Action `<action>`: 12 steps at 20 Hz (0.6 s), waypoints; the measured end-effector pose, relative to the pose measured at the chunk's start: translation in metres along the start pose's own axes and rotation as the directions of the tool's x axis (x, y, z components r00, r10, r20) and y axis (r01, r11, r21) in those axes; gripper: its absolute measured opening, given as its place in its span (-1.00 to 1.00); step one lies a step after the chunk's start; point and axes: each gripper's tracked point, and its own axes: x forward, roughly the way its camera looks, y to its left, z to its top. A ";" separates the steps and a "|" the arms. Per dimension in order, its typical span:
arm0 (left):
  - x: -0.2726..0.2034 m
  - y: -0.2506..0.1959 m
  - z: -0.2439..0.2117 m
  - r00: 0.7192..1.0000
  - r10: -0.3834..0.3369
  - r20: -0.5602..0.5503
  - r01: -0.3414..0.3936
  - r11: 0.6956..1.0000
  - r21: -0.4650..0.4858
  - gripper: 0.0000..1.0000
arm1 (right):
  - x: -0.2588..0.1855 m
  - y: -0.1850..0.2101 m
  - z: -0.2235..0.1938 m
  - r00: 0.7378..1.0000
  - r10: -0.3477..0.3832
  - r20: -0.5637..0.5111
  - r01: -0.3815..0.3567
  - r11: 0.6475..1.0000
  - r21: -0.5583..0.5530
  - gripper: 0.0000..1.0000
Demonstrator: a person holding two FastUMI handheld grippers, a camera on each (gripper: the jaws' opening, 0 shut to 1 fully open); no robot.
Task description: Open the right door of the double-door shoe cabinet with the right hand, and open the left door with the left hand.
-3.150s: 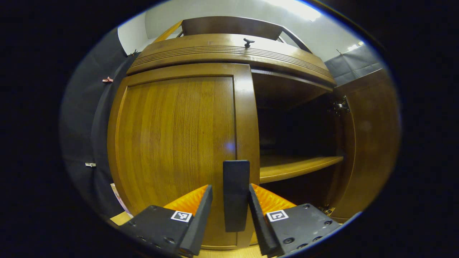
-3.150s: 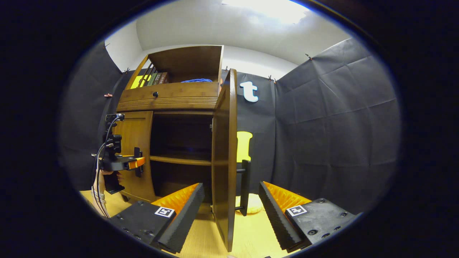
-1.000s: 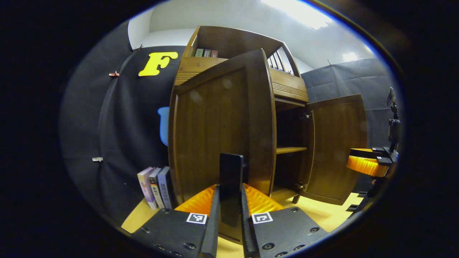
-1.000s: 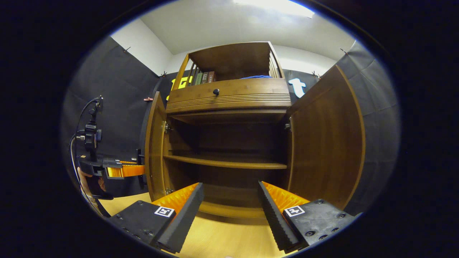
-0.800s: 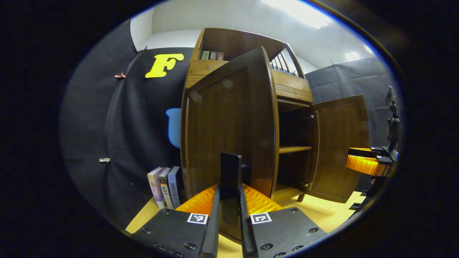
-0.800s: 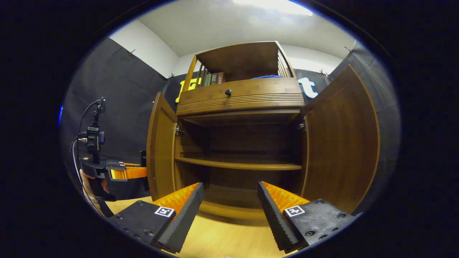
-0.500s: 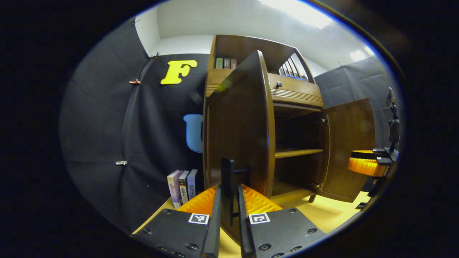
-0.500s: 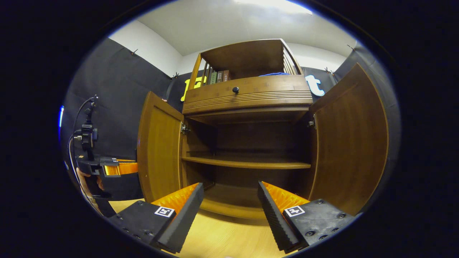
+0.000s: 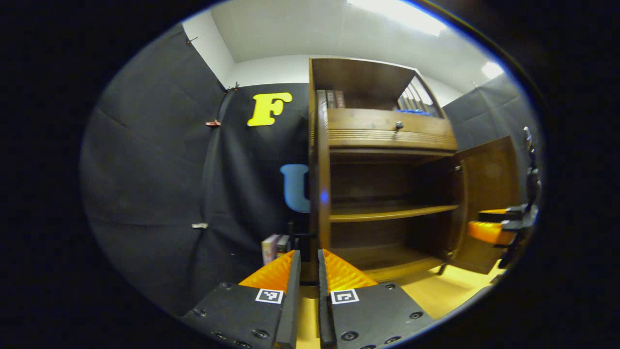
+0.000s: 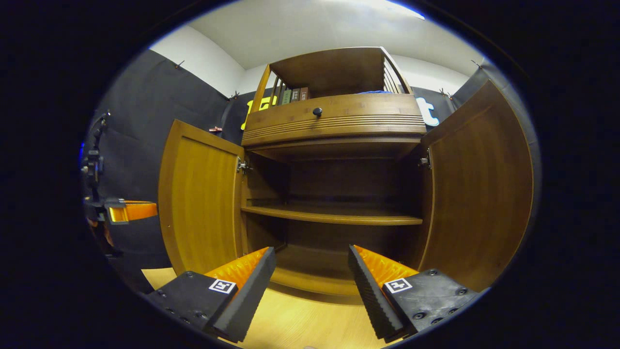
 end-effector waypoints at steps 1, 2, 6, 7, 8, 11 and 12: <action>0.001 -0.021 0.005 0.998 -0.060 0.010 0.060 0.998 -0.018 -0.68 | 0.003 -0.007 0.000 0.999 -0.032 0.001 0.032 0.999 -0.005 0.91; 0.003 -0.038 0.007 0.994 -0.106 0.012 0.106 0.994 -0.020 -0.58 | 0.007 -0.014 0.000 0.998 -0.066 0.003 0.066 0.998 -0.009 0.91; 0.042 -0.087 -0.001 0.981 -0.192 -0.016 0.192 0.981 0.039 -0.46 | 0.012 -0.026 0.001 0.988 -0.156 0.008 0.156 0.988 -0.017 0.90; 0.052 -0.099 -0.003 0.976 -0.217 -0.021 0.218 0.975 0.040 -0.29 | 0.012 -0.029 0.002 0.984 -0.177 0.012 0.177 0.984 -0.021 0.90; 0.062 -0.108 -0.006 0.972 -0.234 -0.019 0.234 0.972 0.029 -0.06 | 0.010 -0.032 0.003 0.982 -0.191 0.016 0.191 0.981 -0.022 0.98; 0.087 -0.129 -0.016 0.960 -0.276 -0.036 0.276 0.961 -0.019 0.60 | 0.009 -0.033 0.007 0.979 -0.205 0.021 0.205 0.979 -0.015 0.95; 0.094 -0.130 -0.017 0.963 -0.268 -0.041 0.267 0.963 -0.023 0.83 | 0.008 -0.034 0.006 0.979 -0.204 0.018 0.205 0.979 -0.015 0.95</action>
